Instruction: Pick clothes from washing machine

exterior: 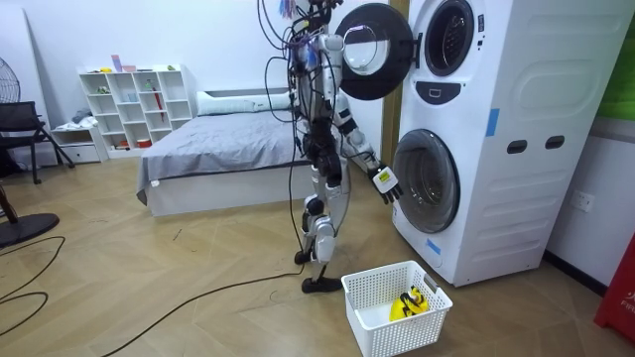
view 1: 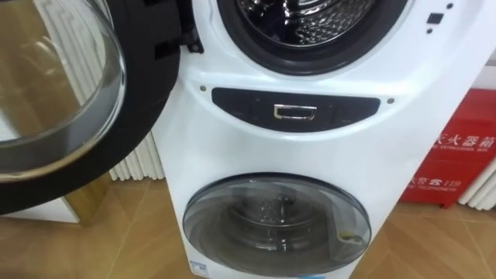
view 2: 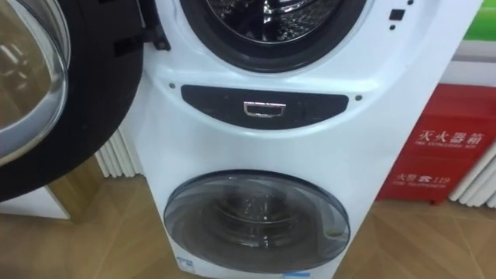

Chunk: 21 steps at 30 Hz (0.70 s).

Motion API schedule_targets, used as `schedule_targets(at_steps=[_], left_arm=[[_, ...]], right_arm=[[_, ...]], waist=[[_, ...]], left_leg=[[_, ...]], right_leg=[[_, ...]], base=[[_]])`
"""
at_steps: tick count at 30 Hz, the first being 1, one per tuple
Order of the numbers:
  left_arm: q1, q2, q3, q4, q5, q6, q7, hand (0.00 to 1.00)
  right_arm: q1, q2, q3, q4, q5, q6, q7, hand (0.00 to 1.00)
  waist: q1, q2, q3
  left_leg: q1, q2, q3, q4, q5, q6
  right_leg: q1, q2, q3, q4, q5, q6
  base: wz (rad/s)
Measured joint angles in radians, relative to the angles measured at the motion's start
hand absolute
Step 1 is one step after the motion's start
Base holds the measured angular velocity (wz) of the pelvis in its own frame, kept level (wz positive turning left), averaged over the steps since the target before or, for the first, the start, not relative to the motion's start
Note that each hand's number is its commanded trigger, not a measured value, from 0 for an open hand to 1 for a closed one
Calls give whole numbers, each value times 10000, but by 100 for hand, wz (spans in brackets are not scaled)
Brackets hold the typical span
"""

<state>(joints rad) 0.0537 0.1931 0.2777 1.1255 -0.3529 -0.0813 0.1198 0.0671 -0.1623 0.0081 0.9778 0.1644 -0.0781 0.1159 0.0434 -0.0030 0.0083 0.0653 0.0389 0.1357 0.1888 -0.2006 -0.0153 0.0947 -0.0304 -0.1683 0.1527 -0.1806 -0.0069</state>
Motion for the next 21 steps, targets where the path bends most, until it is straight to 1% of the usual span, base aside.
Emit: schedule_targets(at_steps=[1, 2, 3, 4, 6, 7, 9, 10, 12, 13, 15, 17, 18, 20, 21], left_arm=[[-42, 206, 15, -725, -247, 21, 28, 0], [-47, 284, 14, -1193, -424, 23, 59, 0], [-99, 469, -73, -2063, -825, -60, 92, 0], [-173, 568, -79, -2360, -991, -125, 93, 0], [-705, 990, -38, -3000, -1474, -202, 219, 0], [-794, 1056, -8, -3213, -1567, -229, 305, 0], [-1123, 1108, 384, -4264, -1760, -351, 664, 0], [-1191, 1133, 435, -4528, -1857, -380, 742, 0], [-1219, 1143, 704, -6032, -1856, -381, 982, 0], [-1217, 1154, 755, -6196, -1865, -287, 1129, 0], [-1211, 1150, 768, -6657, -1870, 40, 1471, 0], [-1211, 1155, 761, -6816, -1841, 141, 1654, 0], [-1211, 1156, 759, -6934, -1817, 227, 1783, 0], [-1212, 1171, 758, -7008, -1727, 372, 1865, 0], [-1212, 1203, 756, -7011, -1660, 387, 1961, 0]], right_arm=[[149, -18, -110, -203, -58, -30, 56, 0], [239, -49, -119, -316, -71, -56, 76, 0], [356, -125, -110, -472, -166, -98, 82, 0], [360, -148, -111, -473, -248, -110, 71, 0], [453, -147, -256, -476, -521, -175, 35, 0], [487, -146, -318, -487, -528, -180, 38, 0], [683, -168, -516, -589, -520, -195, -15, 0], [719, -176, -526, -616, -526, -215, -29, 0], [909, -184, -743, -943, -516, -231, -34, 0], [934, -198, -752, -1016, -512, -233, -39, 0], [1135, -203, -803, -1309, -519, -240, -42, 0], [1307, -212, -935, -1544, -547, -255, -64, 0], [1422, -192, -1105, -1745, -627, -267, -89, 0], [1518, -174, -1269, -1767, -773, -301, -126, 0], [1543, -158, -1369, -1767, -795, -301, -115, 0]], waist=[[-33, 68, -27], [-40, 81, -33], [-52, 174, -20], [-63, 240, -28], [-97, 424, -89], [-108, 454, -82], [-103, 502, -85], [-95, 500, -85], [-37, 486, -77], [-24, 484, -75], [33, 472, -77], [125, 469, -80], [155, 494, -65], [160, 504, -68], [164, 504, -68]], left_leg=[[12, -2, -21, -4, 0, 0], [15, -2, -21, -4, 1, 0], [13, -7, -25, -6, 4, 5], [10, -7, -11, -1, 5, 5], [38, -9, 2, 7, 5, 5], [70, -9, 10, 3, 6, 5], [152, -13, 12, -24, 6, 5], [150, -13, 10, -26, 6, 5], [124, -13, 8, -30, 5, 4], [123, -14, 6, -31, 6, 4], [68, -5, -19, -17, 3, 1], [2, -2, -28, -13, 3, 1], [-32, -3, -33, -14, 3, 1], [-24, -3, -49, -14, 3, 1], [-23, 5, -52, -15, 4, 1]], right_leg=[[28, 1, -19, -3, 0, 0], [37, 3, -13, 0, 0, 0], [44, 4, 1, 4, 0, 0], [36, 4, 4, 6, 0, 0], [51, 4, 35, 13, 0, 0], [62, 4, 42, 10, 0, 0], [140, 9, 46, -17, -1, 1], [185, 10, 43, -18, -1, 1], [60, 21, 157, -18, -1, 1], [33, 21, 175, -17, -1, 1], [6, 37, 216, -11, 1, 0], [-80, 36, 215, 5, 3, -2], [-88, 36, 217, 1, 7, -4], [-73, 36, 196, -1, 7, -4], [-70, 41, 196, -3, 7, -4]], base=[[4], [4], [0], [0], [-5], [-10], [-9], [-5], [-9], [-14], [-6], [0], [0], [2], [0]])
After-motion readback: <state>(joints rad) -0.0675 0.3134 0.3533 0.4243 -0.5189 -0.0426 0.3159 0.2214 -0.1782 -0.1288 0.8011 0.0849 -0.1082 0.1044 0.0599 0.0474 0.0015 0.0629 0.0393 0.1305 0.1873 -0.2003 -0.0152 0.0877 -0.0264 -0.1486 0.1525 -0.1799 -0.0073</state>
